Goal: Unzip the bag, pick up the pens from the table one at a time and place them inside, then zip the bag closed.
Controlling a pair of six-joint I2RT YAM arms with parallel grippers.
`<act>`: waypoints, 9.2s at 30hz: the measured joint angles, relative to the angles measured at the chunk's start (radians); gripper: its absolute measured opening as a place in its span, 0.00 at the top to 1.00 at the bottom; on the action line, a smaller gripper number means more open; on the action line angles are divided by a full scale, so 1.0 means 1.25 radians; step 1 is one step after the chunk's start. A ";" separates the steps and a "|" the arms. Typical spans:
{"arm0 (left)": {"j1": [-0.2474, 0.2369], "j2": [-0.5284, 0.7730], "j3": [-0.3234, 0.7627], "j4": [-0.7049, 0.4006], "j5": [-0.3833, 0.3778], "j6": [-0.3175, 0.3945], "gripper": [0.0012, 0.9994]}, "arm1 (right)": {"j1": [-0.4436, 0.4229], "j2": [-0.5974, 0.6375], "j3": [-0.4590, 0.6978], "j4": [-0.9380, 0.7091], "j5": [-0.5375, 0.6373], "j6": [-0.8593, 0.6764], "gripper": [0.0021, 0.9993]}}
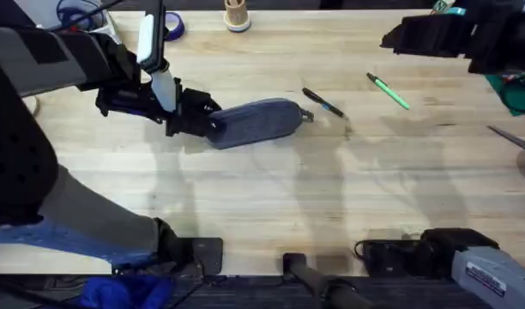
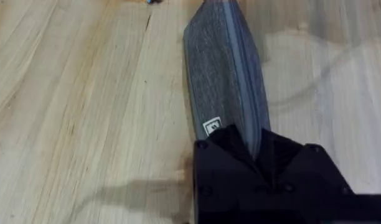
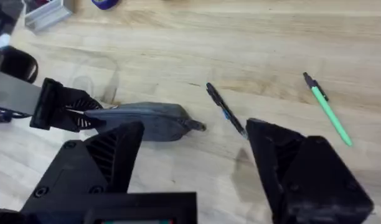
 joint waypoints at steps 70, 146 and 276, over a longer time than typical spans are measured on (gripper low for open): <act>0.000 0.000 0.000 0.008 0.000 -0.002 0.96 | -0.135 0.521 0.038 0.013 -0.446 -1.134 0.00; 0.000 0.000 -0.001 0.023 0.002 -0.002 0.96 | 0.105 0.750 0.041 0.062 -0.356 -1.263 0.00; 0.000 0.000 -0.002 0.030 0.001 -0.002 0.96 | 0.331 0.709 0.257 0.022 -0.321 -1.207 0.97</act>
